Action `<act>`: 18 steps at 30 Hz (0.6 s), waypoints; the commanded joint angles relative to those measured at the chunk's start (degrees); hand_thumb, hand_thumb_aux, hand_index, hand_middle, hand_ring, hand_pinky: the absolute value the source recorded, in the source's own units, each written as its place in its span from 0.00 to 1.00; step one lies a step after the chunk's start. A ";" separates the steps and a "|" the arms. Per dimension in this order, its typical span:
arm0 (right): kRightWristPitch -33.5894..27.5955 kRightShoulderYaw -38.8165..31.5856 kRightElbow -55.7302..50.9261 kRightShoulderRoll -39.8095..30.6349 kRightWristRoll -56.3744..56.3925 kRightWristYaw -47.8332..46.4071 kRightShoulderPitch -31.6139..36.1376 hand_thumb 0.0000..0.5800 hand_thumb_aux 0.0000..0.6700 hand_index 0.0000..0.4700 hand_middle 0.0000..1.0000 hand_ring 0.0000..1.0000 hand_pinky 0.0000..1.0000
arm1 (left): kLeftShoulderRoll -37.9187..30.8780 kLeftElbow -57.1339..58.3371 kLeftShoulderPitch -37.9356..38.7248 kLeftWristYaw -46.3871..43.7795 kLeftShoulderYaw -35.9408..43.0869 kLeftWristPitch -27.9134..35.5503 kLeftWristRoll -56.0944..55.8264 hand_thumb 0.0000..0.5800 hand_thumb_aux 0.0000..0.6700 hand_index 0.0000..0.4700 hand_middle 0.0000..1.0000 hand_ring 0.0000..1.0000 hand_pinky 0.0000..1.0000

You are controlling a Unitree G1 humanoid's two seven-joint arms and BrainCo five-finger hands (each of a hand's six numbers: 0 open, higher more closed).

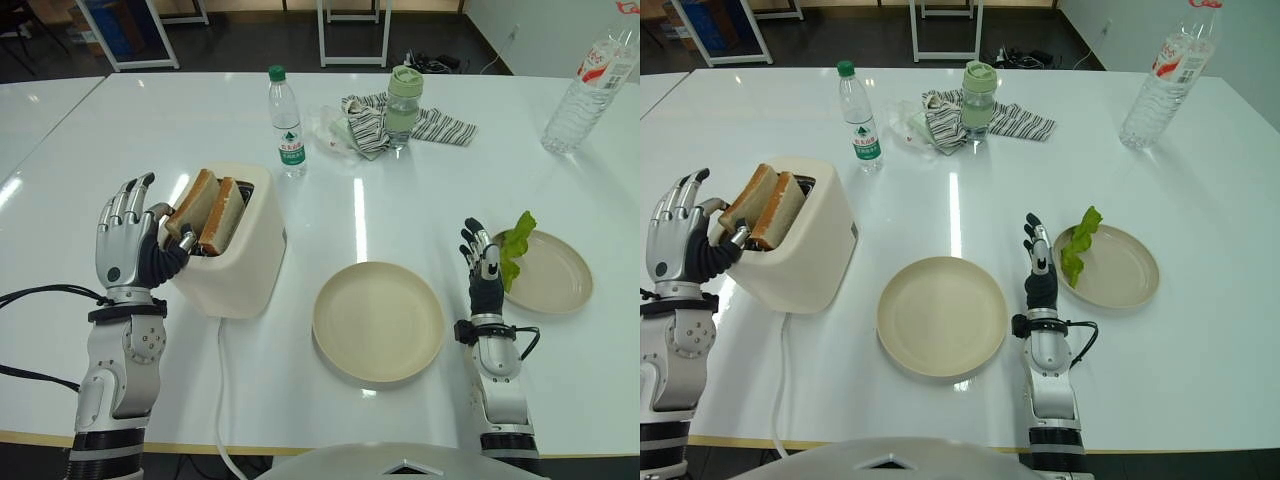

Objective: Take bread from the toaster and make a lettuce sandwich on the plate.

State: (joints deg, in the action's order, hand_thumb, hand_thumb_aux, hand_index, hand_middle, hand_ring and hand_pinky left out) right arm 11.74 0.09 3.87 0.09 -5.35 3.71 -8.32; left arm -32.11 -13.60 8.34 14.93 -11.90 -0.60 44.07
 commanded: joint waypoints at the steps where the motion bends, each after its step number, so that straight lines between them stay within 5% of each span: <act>1: -0.68 0.21 -0.16 0.25 0.50 0.21 -0.15 0.00 0.00 0.00 0.00 0.00 0.00 | 0.55 -3.64 -1.08 9.11 -2.96 -5.58 0.70 1.00 1.00 1.00 0.00 0.00 0.00; 2: -0.72 0.16 -0.17 0.27 0.49 0.20 -0.13 0.00 0.00 0.00 0.00 0.00 0.00 | 0.66 -5.20 -1.20 12.04 -3.91 -7.53 1.03 1.00 1.00 1.00 0.04 0.04 0.04; 3: -0.75 0.11 -0.17 0.28 0.48 0.18 -0.12 0.00 0.00 0.00 0.00 0.00 0.00 | 0.71 -6.95 -1.11 14.59 -4.73 -9.45 1.54 1.00 1.00 1.00 0.58 0.58 0.58; 4: -0.77 0.09 -0.18 0.29 0.48 0.16 -0.10 0.00 0.00 0.00 0.00 0.00 0.00 | 0.83 -8.73 -1.03 16.70 -5.39 -11.48 1.69 1.00 1.00 1.00 0.96 0.96 0.96; 12: -0.89 0.08 -0.27 0.36 0.38 0.35 0.15 0.00 0.00 0.00 0.00 0.00 0.00 | 2.57 -17.44 -0.51 23.51 -4.51 -25.24 2.76 1.00 1.00 1.00 1.00 1.00 1.00; 18: -0.98 -0.08 -0.64 0.33 0.39 0.41 0.74 0.00 0.00 0.00 0.00 0.00 0.00 | 12.70 -16.79 1.15 13.92 13.09 -28.88 -10.67 1.00 1.00 1.00 1.00 1.00 1.00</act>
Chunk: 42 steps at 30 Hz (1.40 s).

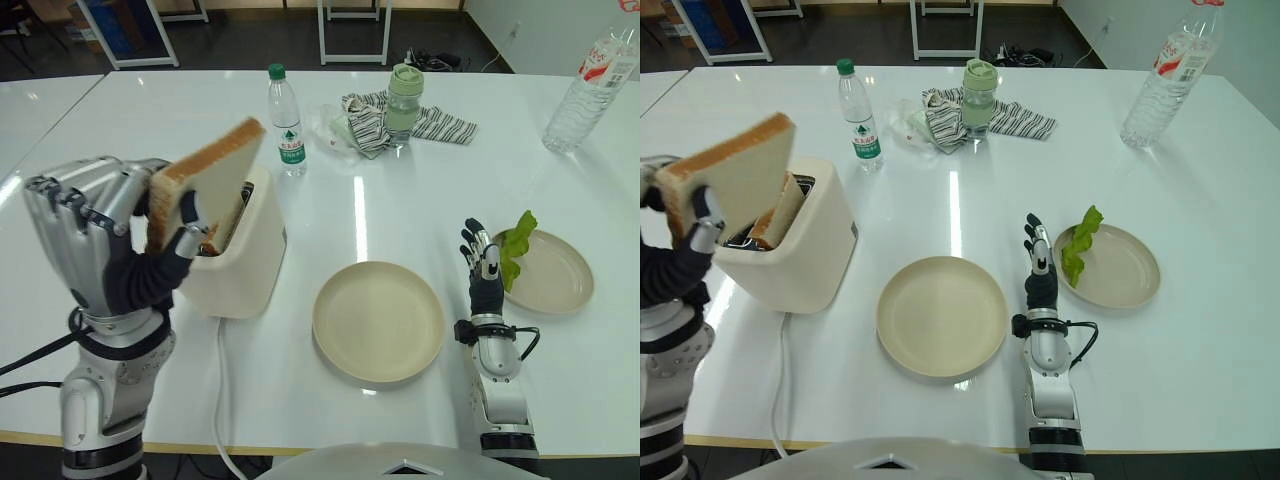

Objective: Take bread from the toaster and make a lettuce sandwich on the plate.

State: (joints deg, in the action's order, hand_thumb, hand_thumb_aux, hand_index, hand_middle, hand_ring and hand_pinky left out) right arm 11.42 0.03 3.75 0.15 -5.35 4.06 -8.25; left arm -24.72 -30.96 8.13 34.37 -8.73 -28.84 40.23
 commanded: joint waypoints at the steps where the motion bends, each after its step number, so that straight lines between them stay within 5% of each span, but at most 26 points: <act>1: -0.69 0.04 -0.52 0.20 0.43 0.02 0.76 0.00 0.00 0.00 0.00 0.00 0.00 | 6.95 0.78 1.88 -7.49 13.25 -0.33 -8.28 1.00 1.00 1.00 1.00 1.00 1.00; 6: -0.92 0.91 -0.04 -0.27 0.73 0.09 0.87 0.00 0.00 0.00 0.00 0.00 0.00 | 13.47 2.56 3.00 -15.56 25.04 1.37 -13.00 1.00 1.00 1.00 1.00 1.00 1.00; 13: -1.01 1.60 -0.03 -0.46 0.81 0.04 1.10 0.00 0.00 0.00 0.00 0.00 0.00 | 16.40 8.57 1.58 -24.96 30.22 7.65 -15.40 1.00 1.00 1.00 1.00 1.00 1.00; 21: -1.15 2.23 0.40 -0.63 0.85 -0.08 0.88 0.00 0.00 0.00 0.00 0.00 0.00 | 9.51 15.26 -7.25 -38.07 29.05 17.59 -6.24 1.00 1.00 1.00 1.00 1.00 1.00; 28: -1.57 2.58 0.79 -0.67 0.78 -0.05 0.74 0.00 0.00 0.00 0.00 0.00 0.00 | 1.03 15.69 -14.02 -52.97 32.31 16.02 -5.43 1.00 1.00 1.00 1.00 1.00 1.00; 36: -1.66 2.29 0.59 -0.38 0.56 0.06 0.74 0.00 0.00 0.00 0.00 0.00 0.00 | 0.88 18.73 -18.48 -68.78 38.01 19.29 -11.48 1.00 1.00 1.00 1.00 1.00 1.00; 42: -1.69 2.13 0.78 -0.07 0.44 0.35 0.32 0.00 0.00 0.00 0.00 0.00 0.00 | 2.33 26.27 -19.12 -69.30 40.63 17.51 -12.05 1.00 1.00 1.00 1.00 1.00 1.00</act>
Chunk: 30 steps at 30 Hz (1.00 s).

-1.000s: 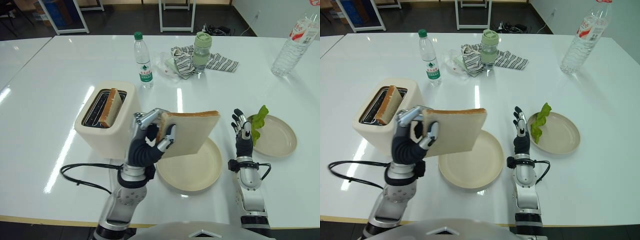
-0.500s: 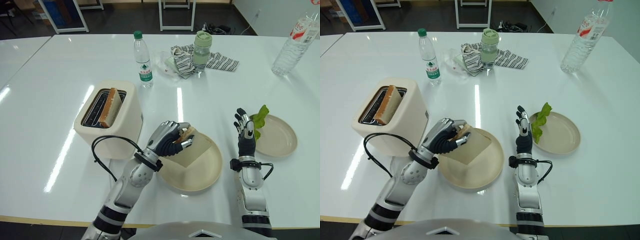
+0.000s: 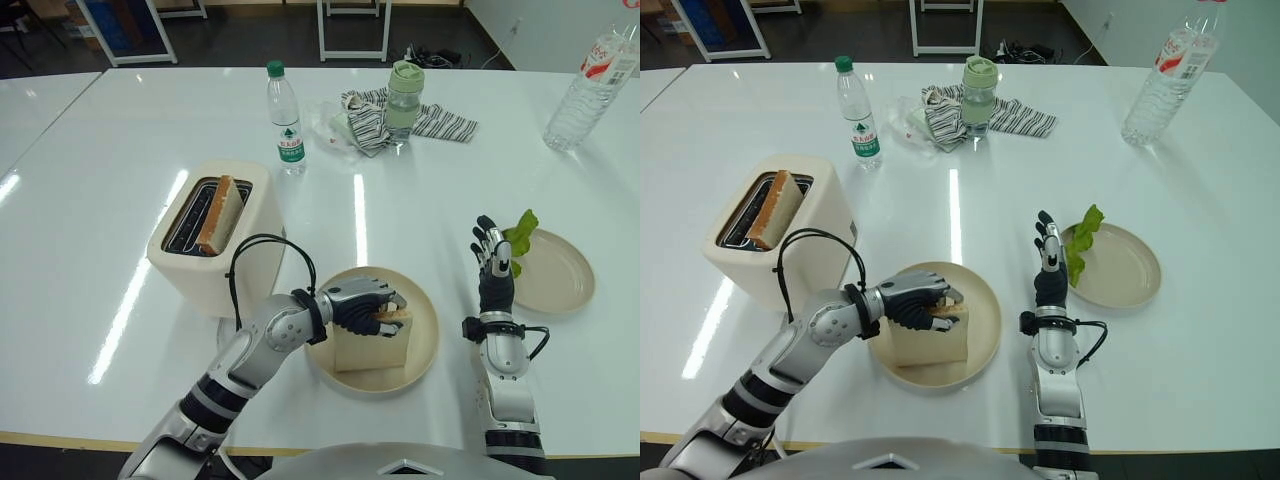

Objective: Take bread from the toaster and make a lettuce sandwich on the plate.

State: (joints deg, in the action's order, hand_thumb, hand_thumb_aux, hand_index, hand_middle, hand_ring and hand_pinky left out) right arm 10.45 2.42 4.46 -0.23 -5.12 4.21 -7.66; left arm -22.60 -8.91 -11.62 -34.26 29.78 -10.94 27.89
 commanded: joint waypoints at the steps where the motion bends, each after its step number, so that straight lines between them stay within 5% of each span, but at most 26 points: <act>1: -0.75 -0.33 0.17 0.36 0.20 0.23 -0.39 0.00 0.00 0.00 0.00 0.00 0.00 | 0.20 4.80 0.77 -0.63 2.36 -0.59 0.34 1.00 1.00 1.00 1.00 1.00 1.00; 6: -0.67 -0.52 0.08 0.49 0.19 0.50 -0.64 0.00 0.00 0.00 0.00 0.00 0.00 | 0.73 6.75 -0.04 2.48 3.29 -2.56 3.24 1.00 0.96 0.96 0.98 0.98 0.98; 7: -0.69 -0.56 0.11 0.50 0.18 0.51 -0.61 0.00 0.00 0.00 0.00 0.00 0.00 | 0.74 6.89 -0.49 4.61 3.31 -3.09 5.35 0.85 0.61 0.61 0.37 0.37 0.37; 8: -0.71 -0.58 0.15 0.50 0.18 0.51 -0.58 0.00 0.00 0.00 0.00 0.00 0.00 | 0.77 6.91 -0.97 7.19 3.13 -3.69 7.64 0.00 0.00 0.00 0.00 0.00 0.00; 20: -0.65 -0.70 0.04 0.36 0.25 0.52 -0.32 0.00 0.00 0.00 0.00 0.00 0.00 | 2.36 -6.34 -0.39 32.10 -4.26 -12.59 19.97 0.00 0.00 0.00 0.00 0.00 0.00; 30: 4.21 1.79 11.13 -4.70 -11.19 4.33 -2.45 0.00 0.00 0.00 0.00 0.00 0.00 | 9.19 -4.83 16.63 27.23 -11.69 -6.77 -18.37 0.00 0.00 0.00 0.00 0.00 0.00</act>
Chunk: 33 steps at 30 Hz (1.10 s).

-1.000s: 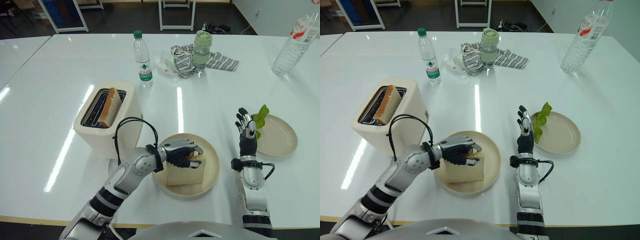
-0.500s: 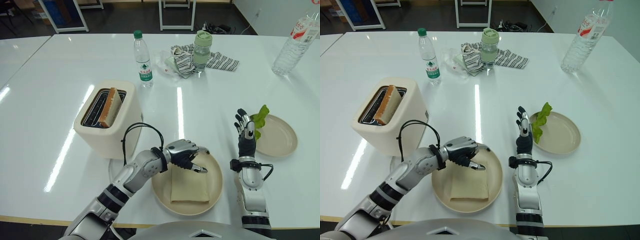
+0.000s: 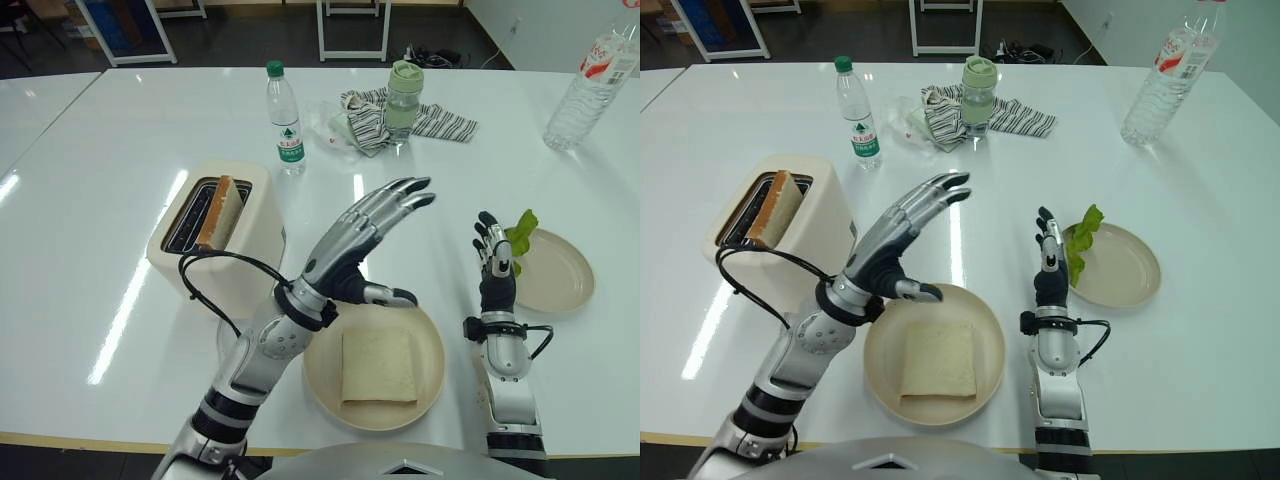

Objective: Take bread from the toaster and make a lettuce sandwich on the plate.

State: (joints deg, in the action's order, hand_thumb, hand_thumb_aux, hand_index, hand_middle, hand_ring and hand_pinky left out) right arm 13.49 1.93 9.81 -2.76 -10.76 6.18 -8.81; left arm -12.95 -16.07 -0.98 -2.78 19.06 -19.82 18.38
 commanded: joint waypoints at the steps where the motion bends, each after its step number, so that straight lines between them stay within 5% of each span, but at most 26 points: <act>1: 1.22 3.39 8.34 -2.87 -8.56 3.70 -1.74 0.00 0.00 0.00 0.00 0.00 0.00 | -0.67 1.90 7.89 -6.39 -1.08 2.40 -13.08 0.00 0.00 0.00 0.00 0.00 0.00; 9: -3.33 8.77 16.96 -6.00 -30.03 11.86 -1.08 0.00 0.00 0.00 0.00 0.00 0.00 | 1.37 1.36 12.27 -9.84 -4.77 5.39 -24.13 0.00 0.00 0.00 0.00 0.00 0.00; 16: -16.26 7.38 1.04 -11.14 -47.74 16.98 2.52 0.00 0.00 0.00 0.00 0.00 0.00 | 2.80 1.26 12.98 -11.14 -3.38 5.30 -23.06 0.00 0.00 0.00 0.00 0.00 0.00; 23: -24.22 4.90 -12.55 -13.37 -48.20 19.27 7.04 0.00 0.00 0.00 0.00 0.00 0.00 | 3.59 1.22 13.38 -11.56 -3.89 5.89 -22.67 0.00 0.00 0.00 0.00 0.00 0.00; 33: -27.66 1.47 -27.13 -15.59 -43.19 21.74 12.31 0.00 0.00 0.00 0.00 0.00 0.00 | 4.73 1.30 13.95 -11.61 -3.42 6.31 -22.05 0.00 0.00 0.00 0.00 0.00 0.00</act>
State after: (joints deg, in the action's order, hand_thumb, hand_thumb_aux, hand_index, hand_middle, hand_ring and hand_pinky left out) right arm -13.65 4.43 -14.80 -17.64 -55.17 27.79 2.06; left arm -8.37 -14.69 12.63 -14.30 15.30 -14.36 -4.43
